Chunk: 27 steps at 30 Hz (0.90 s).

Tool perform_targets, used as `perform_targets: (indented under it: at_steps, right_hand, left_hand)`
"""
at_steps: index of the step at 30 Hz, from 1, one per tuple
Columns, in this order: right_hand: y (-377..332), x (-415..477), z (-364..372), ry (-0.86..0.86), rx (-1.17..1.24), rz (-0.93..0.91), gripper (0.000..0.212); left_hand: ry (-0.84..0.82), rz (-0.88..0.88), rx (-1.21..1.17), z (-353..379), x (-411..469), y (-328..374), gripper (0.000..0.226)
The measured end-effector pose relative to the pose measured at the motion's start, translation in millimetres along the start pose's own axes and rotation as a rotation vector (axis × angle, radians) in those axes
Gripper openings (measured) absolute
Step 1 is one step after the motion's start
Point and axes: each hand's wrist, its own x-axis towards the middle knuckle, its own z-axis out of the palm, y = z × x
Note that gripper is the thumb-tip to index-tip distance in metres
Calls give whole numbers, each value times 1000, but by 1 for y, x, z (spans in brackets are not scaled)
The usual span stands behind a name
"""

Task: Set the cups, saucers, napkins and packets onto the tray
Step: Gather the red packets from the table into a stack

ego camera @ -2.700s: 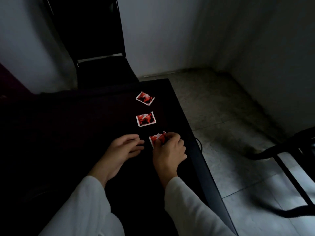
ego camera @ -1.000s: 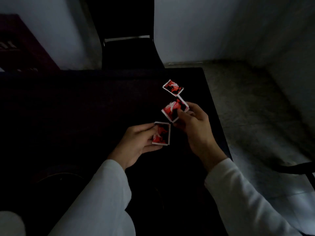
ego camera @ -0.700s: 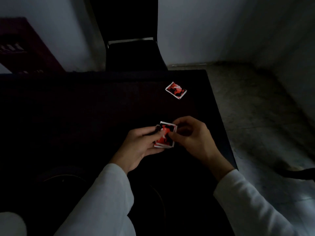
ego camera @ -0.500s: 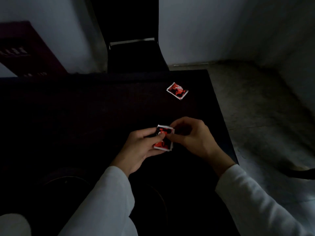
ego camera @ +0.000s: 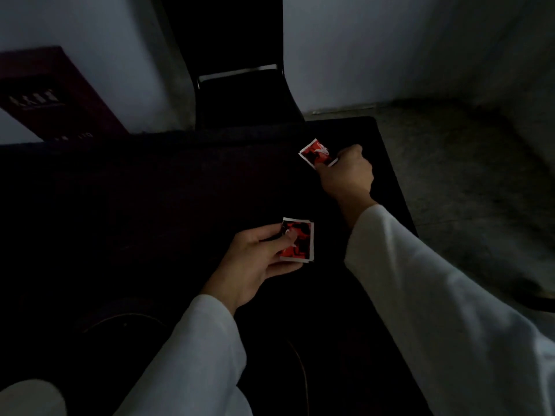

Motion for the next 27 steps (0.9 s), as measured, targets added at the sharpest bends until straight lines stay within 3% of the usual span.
perform_targets:
  at_steps: [4,9,13,16,19,27]
  right_hand:
    - [-1,-8,2,34,107,-40,40]
    - [11,-40,-13,40,414,-89,17]
    - [15,-73,-48,-304,734,-192,15]
    - [19,-102,-78,-416,561,-402,15]
    - [16,-133,-99,-344,314,-576,14]
    - [-10,-228,-150,-268,122,-922,18]
  left_hand:
    - [27,3,24,3,-1,1,22]
    - [69,22,22,7,-14,6,25]
    - [84,6,-72,6,-35,13,27]
    - [20,-15,-125,10,-57,24,29]
    - [-36,-24,-191,13,-86,30,29]
    - [-50,30,-154,11,-193,33,29]
